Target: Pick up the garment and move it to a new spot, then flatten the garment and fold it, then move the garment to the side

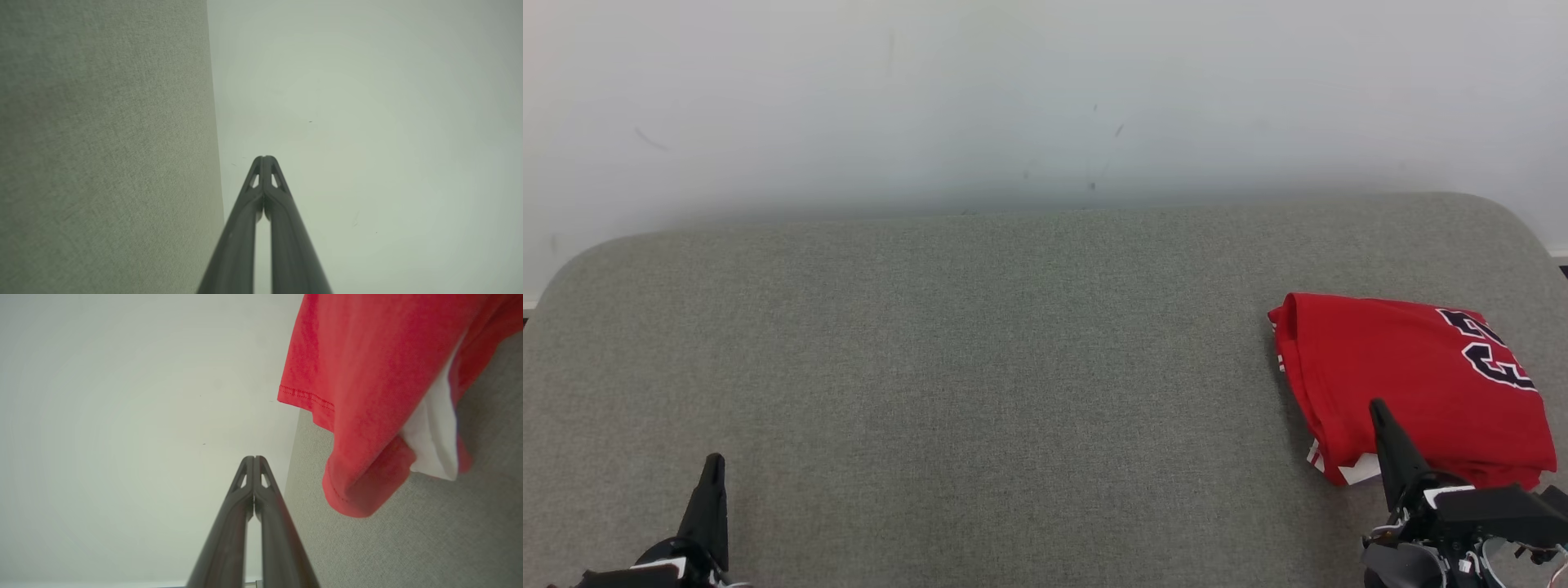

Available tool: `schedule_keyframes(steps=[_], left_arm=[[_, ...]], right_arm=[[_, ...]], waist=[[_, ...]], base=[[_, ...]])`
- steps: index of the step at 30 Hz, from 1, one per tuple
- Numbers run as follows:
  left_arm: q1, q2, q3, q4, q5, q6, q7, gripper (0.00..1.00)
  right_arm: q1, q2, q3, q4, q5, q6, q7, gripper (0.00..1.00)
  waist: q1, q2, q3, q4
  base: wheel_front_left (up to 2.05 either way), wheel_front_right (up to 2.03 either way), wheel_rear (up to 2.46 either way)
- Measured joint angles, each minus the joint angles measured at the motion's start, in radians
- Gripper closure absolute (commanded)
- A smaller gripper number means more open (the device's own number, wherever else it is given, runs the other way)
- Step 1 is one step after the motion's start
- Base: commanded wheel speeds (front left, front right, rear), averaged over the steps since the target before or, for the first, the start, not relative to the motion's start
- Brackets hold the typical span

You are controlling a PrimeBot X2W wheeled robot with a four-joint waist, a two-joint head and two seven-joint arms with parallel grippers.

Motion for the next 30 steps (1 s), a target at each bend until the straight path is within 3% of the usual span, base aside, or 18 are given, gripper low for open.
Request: schedule_keyframes(steps=[30], left_arm=[[0.0, 0.0, 0.0, -0.001, 0.0, 0.0, 0.0, 1.0]], right_arm=[[0.0, 0.0, 0.0, -0.001, 0.0, 0.0, 0.0, 1.0]], waist=[[0.0, 0.0, 0.0, 0.0]], base=[[0.0, 0.0, 0.0]])
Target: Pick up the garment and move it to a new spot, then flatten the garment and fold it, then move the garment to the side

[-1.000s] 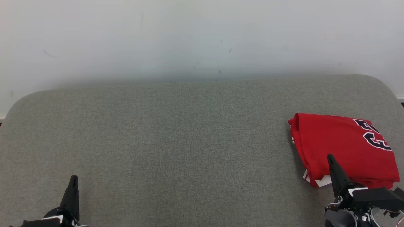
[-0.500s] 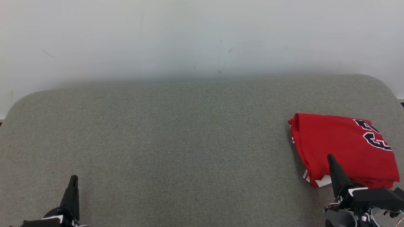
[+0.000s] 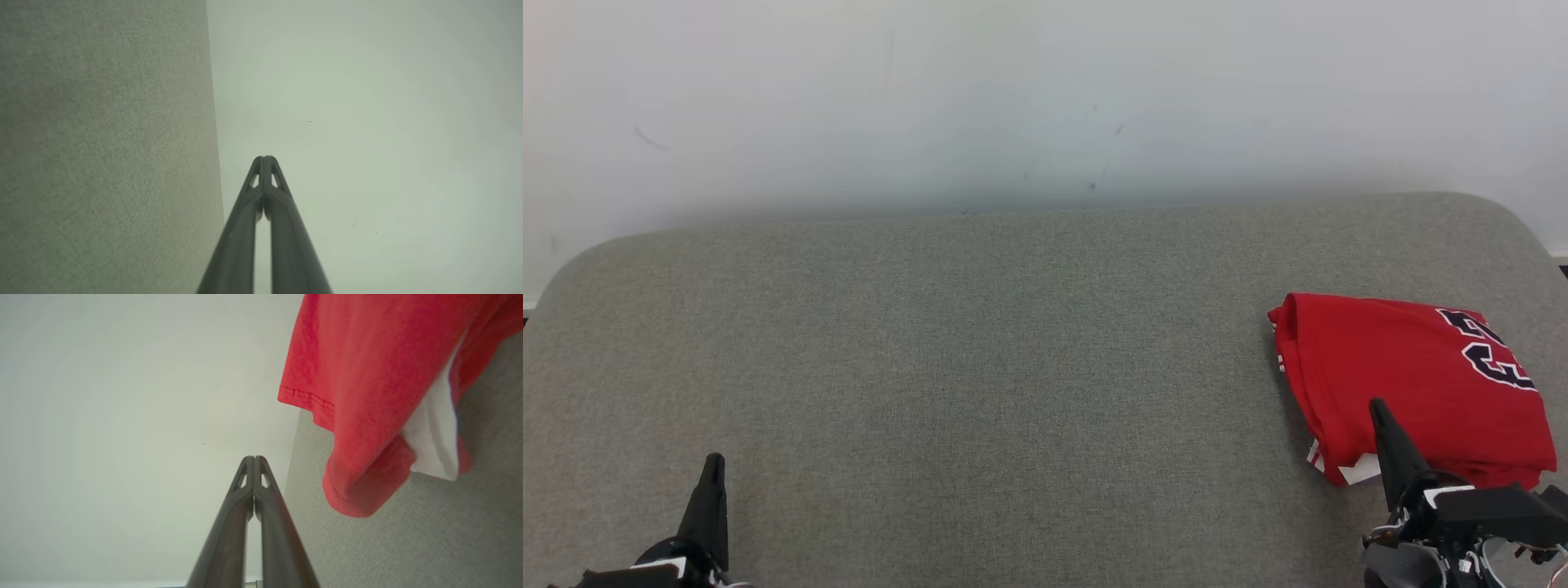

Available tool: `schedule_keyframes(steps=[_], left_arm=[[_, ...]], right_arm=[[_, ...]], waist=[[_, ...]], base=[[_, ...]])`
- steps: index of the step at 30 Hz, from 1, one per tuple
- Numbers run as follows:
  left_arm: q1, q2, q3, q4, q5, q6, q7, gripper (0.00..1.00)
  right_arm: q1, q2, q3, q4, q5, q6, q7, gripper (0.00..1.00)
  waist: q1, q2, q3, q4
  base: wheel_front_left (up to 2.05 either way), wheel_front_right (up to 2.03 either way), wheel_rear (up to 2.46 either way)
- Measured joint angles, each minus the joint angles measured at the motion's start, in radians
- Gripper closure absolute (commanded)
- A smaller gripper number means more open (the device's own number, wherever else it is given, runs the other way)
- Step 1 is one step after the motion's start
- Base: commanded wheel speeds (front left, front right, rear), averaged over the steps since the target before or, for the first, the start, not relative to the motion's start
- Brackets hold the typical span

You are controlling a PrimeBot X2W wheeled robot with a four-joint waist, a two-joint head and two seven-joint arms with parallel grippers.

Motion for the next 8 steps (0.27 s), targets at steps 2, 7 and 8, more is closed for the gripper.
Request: schedule_keyframes(steps=[2, 7, 8], left_arm=[[0.0, 0.0, 0.0, 0.0, 0.0, 0.0, 0.0, 1.0], [0.0, 0.0, 0.0, 0.0, 0.0, 0.0, 0.0, 1.0], [0.0, 0.0, 0.0, 0.0, 0.0, 0.0, 0.0, 1.0]], right_arm=[[0.0, 0.0, 0.0, 0.0, 0.0, 0.0, 0.0, 1.0], [0.0, 0.0, 0.0, 0.0, 0.0, 0.0, 0.0, 1.0], [0.0, 0.0, 0.0, 0.0, 0.0, 0.0, 0.0, 1.0]], waist=[[0.0, 0.0, 0.0, 0.0], [0.0, 0.0, 0.0, 0.0], [0.0, 0.0, 0.0, 0.0]], base=[[0.0, 0.0, 0.0], [0.0, 0.0, 0.0], [0.0, 0.0, 0.0]])
